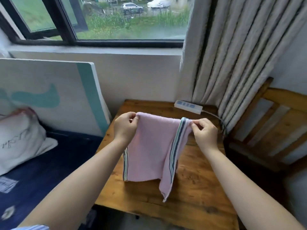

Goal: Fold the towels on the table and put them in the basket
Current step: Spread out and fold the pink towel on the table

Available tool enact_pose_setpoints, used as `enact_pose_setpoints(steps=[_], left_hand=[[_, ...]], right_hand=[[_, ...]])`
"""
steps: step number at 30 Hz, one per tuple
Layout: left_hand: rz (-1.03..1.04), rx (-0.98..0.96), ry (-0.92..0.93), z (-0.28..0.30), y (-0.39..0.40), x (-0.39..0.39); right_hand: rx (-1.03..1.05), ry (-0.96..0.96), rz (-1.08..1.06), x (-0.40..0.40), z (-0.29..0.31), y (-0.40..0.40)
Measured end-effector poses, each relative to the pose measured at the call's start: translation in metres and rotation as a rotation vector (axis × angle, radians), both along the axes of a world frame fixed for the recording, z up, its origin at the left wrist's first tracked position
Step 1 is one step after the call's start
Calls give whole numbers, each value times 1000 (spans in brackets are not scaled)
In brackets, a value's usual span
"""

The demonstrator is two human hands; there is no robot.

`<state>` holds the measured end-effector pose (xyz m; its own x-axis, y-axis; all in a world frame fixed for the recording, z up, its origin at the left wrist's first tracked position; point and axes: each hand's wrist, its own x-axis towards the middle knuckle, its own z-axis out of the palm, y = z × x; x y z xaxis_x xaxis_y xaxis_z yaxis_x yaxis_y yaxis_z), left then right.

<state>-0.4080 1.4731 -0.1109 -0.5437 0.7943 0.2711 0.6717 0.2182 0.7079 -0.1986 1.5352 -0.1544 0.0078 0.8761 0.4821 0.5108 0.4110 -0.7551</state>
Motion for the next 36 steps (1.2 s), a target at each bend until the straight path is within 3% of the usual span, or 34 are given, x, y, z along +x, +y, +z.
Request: enact_pose_setpoints(steps=[5,9,12,14,17,20,24,26,31,36], left_hand=[[-46,-125,18,-25,20,-9],[-106,-483,55,-95,30,2],[-134,-700,42,-144,18,23],[-217,-848,46,-169,8,34],[-542,-1058,127,-192,-7,41],[-604,-982,187,-193,-12,36],[-263,-760,37,-205,-5,16],[-183,-746,-10,-207,1,10],[-322,-845,-37,-217,10,10],[-324,-714,-106,-208,18,-12]], right_hand=[[-109,22,24,-2,-33,16],[-405,-48,22,11,-98,22],[-611,-204,30,24,-141,9],[-710,-324,84,31,-167,2],[-779,-446,160,36,-191,-10],[-759,-466,125,31,-191,-19],[-736,-502,-54,18,-195,-27],[-746,-487,-98,13,-194,-31],[-821,-350,-184,7,-190,-34],[-909,-67,-264,9,-177,-34]])
